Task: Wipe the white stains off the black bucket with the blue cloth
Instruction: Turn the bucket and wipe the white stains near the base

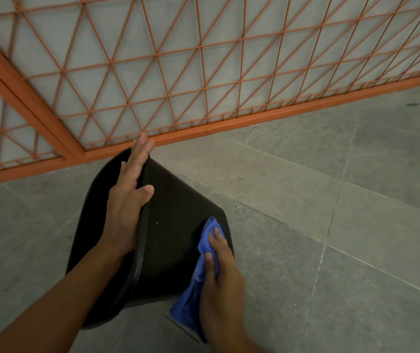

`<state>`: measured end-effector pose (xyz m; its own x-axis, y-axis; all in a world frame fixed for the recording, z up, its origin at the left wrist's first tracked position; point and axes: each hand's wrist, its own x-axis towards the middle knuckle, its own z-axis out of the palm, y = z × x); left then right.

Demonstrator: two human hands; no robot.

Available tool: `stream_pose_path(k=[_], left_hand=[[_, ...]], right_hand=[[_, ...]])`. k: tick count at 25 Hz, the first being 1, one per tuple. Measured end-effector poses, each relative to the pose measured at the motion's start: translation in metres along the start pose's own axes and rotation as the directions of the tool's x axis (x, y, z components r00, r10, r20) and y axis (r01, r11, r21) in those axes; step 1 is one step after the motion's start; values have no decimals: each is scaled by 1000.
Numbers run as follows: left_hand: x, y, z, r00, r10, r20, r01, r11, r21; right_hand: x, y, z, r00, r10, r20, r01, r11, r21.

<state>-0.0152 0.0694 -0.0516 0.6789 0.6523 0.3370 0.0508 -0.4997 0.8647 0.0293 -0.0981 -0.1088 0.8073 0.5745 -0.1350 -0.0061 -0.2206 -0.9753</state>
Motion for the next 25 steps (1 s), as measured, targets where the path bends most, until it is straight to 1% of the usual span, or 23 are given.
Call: stream_pose_path(k=[2,4,7,9,11,13,14,16,17,19,21,23,24,25], left_hand=[[2,-2,-2,1000,-19,-3,19,1000,-13],[3,-5,-6,999,-40,-5,40,999,-22],[3,-3,-5,999,-52,-12,51,997,-51],[2,-1,-3,997,-73,-29,71,995,-67],[2,1,-4,997,-70,-32,68,996,-55],[2,2,-2,999,-47,-12,47,998,-34],[2,3,-1,1000,-30,2,30,999,-16],[3,3,1,1000,-12,11,12,1000,4],[4,2,1,1000,-20,5,20,1000,-3],[4,2,0,999,-41,-3,41,999,-30],[3,4,0,999,-53,-6,53,998,-30],[3,6,1,999,-50,1,50,999,-16],[3,7,-1,999,-45,15,45,999,0],[4,6,-4,999,-41,36,40,999,22]], right_hand=[[14,-21,9,998,-42,55,42,999,-9],[48,-24,11,996,-49,78,56,995,-87],[100,1,7,998,21,54,-8,970,-243],[113,22,0,995,102,19,-91,947,-310],[102,36,-7,982,185,-28,-185,940,-288],[72,39,-12,974,221,-45,-226,946,-232],[57,35,-13,980,196,-34,-198,961,-192],[50,21,-12,998,58,36,-52,990,-134],[62,16,-11,996,-1,93,14,989,-146],[96,12,-9,983,-28,179,69,973,-222],[125,17,-10,975,31,221,44,944,-326],[143,27,-13,960,137,244,-22,907,-420],[149,30,-15,949,200,242,-81,901,-426],[153,31,-18,931,276,237,-170,906,-387]])
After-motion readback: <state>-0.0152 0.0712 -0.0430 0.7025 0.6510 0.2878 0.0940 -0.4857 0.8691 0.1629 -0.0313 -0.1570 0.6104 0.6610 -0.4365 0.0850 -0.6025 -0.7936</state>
